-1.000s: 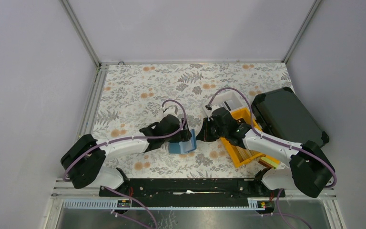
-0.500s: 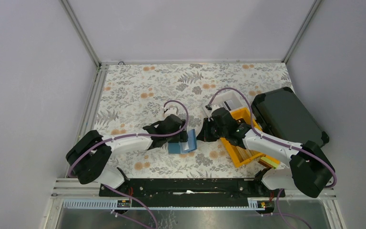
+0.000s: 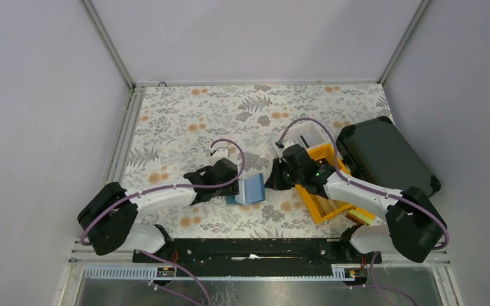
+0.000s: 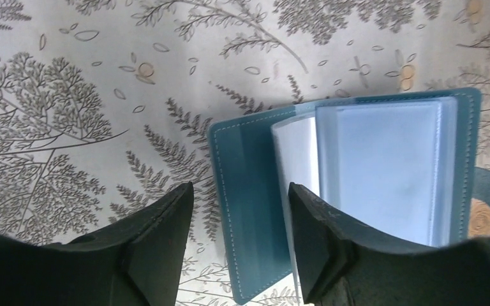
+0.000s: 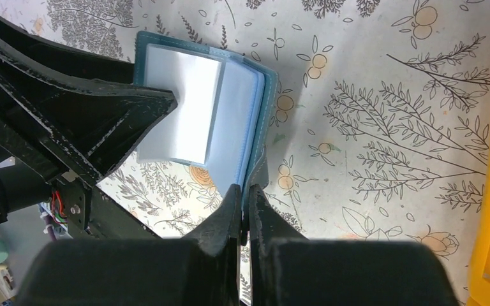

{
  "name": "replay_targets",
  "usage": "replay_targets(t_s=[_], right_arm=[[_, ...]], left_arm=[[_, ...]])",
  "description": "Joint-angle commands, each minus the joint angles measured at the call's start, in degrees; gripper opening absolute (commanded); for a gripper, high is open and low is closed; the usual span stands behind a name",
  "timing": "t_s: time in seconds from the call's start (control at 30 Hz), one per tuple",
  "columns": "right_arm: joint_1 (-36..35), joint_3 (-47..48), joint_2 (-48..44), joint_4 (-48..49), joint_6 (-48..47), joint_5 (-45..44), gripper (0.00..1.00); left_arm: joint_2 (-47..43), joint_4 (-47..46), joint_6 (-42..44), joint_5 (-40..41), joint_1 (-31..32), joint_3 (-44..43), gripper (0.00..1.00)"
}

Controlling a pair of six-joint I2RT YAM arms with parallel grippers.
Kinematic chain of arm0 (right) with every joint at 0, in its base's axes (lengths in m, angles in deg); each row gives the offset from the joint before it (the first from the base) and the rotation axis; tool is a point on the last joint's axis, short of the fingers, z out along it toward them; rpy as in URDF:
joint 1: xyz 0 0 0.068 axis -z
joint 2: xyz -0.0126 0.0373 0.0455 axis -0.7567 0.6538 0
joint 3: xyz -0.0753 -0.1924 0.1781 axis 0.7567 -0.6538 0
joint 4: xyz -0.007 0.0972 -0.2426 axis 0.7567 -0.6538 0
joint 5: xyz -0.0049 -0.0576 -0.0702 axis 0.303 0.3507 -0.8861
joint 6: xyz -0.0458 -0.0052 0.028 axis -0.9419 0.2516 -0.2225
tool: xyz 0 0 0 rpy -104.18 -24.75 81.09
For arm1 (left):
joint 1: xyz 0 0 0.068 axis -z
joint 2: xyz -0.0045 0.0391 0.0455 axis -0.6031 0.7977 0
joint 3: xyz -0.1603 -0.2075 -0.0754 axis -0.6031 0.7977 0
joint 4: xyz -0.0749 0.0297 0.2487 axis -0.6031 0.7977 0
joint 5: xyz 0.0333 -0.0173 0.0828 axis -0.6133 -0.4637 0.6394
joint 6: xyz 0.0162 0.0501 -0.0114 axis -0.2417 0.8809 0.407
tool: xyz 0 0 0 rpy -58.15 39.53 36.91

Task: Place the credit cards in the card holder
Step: Open the card holder at the center of the board.

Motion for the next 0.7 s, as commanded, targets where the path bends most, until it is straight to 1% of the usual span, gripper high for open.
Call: replay_targets(t_s=[0.0,0.2,0.27,0.5,0.67], right_arm=[[-0.5,0.9,1.3,0.2,-0.5,-1.2,0.0],[-0.5,0.8,2.6,0.3,-0.6,-1.8,0.0],[-0.5,0.6,3.1,0.4,-0.6,-2.0,0.0],[-0.4,0.3,5.3,0.6,-0.6,-4.9,0.0],[-0.4,0.6,7.3,-0.4,-0.4,-7.6,0.0]], left_arm=[[-0.5,0.7,0.5,2.5,-0.2,0.7,0.57],[-0.3,2.5,0.6,4.2,-0.2,0.3,0.54],[-0.4,2.8,0.6,4.4,-0.2,0.5,0.51],[-2.7,1.2,-2.1,0.6,-0.8,3.1,0.43],[-6.8,1.0,-3.5,-0.3,-2.2,5.8,0.43]])
